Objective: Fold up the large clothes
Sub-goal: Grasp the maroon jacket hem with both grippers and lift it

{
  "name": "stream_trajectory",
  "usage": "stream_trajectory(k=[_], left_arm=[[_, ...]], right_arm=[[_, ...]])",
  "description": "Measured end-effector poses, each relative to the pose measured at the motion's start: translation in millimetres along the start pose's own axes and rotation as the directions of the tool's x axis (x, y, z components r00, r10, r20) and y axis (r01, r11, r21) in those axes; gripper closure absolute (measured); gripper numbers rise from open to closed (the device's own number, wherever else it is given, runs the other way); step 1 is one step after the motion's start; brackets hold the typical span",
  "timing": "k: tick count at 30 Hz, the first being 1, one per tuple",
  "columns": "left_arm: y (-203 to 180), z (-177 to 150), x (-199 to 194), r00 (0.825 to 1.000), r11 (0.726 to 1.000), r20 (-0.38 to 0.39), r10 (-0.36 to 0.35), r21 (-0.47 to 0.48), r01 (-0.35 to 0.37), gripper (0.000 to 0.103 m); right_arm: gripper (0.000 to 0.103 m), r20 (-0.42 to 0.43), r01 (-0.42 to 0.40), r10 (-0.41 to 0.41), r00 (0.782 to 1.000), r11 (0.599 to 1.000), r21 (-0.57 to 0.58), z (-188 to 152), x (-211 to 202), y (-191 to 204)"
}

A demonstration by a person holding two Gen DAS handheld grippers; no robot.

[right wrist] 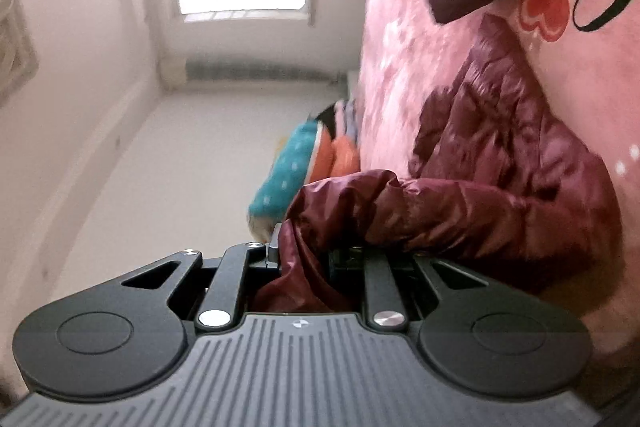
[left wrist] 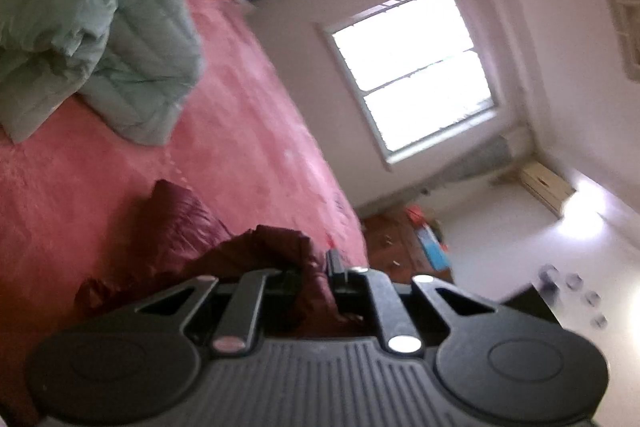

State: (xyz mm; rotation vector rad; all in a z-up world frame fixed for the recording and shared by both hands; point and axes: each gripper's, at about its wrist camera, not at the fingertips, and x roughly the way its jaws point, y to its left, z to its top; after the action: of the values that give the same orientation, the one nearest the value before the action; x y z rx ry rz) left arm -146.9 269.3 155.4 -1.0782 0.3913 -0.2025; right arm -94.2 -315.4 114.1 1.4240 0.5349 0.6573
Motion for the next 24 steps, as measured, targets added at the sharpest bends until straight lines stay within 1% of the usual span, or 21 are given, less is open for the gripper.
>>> stream_trajectory(k=[3, 6, 10, 14, 17, 19, 20, 21, 22, 24], left_arm=[[10.8, 6.6, 32.4, 0.998, 0.998, 0.018, 0.068, -0.021, -0.067, 0.096], [18.5, 12.3, 59.4, 0.994, 0.994, 0.025, 0.105, -0.028, -0.105, 0.096], [29.6, 17.0, 94.7, 0.988, 0.988, 0.023, 0.155, -0.015, -0.155, 0.096], [42.0, 21.1, 120.2, 0.979, 0.979, 0.013, 0.205, -0.017, -0.205, 0.096], [47.0, 21.7, 131.1, 0.972, 0.971, -0.002, 0.237, -0.012, -0.237, 0.094], [47.2, 22.1, 136.6, 0.968, 0.968, -0.003, 0.249, 0.002, -0.249, 0.090], [46.6, 22.2, 138.5, 0.968, 0.968, -0.002, 0.251, 0.007, -0.251, 0.087], [45.9, 23.0, 138.8, 0.968, 0.968, -0.001, 0.249, 0.009, -0.249, 0.083], [44.5, 24.0, 138.0, 0.969, 0.969, 0.003, 0.247, 0.011, -0.247, 0.081], [40.3, 25.9, 135.5, 0.971, 0.970, 0.016, 0.240, 0.016, -0.241, 0.071]], right_arm=[[0.080, 0.059, 0.042, -0.045, 0.997, 0.998, 0.047, 25.8, 22.8, -16.1], [0.080, 0.101, 0.054, -0.063, 0.993, 0.995, 0.088, 47.4, 41.1, -34.9], [0.080, 0.131, 0.081, -0.098, 0.986, 0.988, 0.133, 71.3, 63.8, -61.2], [0.080, 0.140, 0.115, -0.135, 0.981, 0.984, 0.137, 90.3, 89.0, -79.4], [0.076, 0.139, 0.152, -0.171, 0.975, 0.979, 0.138, 101.0, 102.5, -90.0], [0.071, 0.137, 0.160, -0.180, 0.974, 0.976, 0.147, 106.1, 105.6, -94.9], [0.069, 0.137, 0.160, -0.181, 0.974, 0.976, 0.149, 108.3, 107.4, -97.2], [0.063, 0.141, 0.160, -0.182, 0.973, 0.975, 0.151, 111.5, 112.8, -99.5], [0.060, 0.141, 0.159, -0.181, 0.973, 0.976, 0.150, 113.9, 113.5, -100.5], [0.048, 0.143, 0.156, -0.176, 0.974, 0.978, 0.137, 119.6, 117.3, -105.4]])
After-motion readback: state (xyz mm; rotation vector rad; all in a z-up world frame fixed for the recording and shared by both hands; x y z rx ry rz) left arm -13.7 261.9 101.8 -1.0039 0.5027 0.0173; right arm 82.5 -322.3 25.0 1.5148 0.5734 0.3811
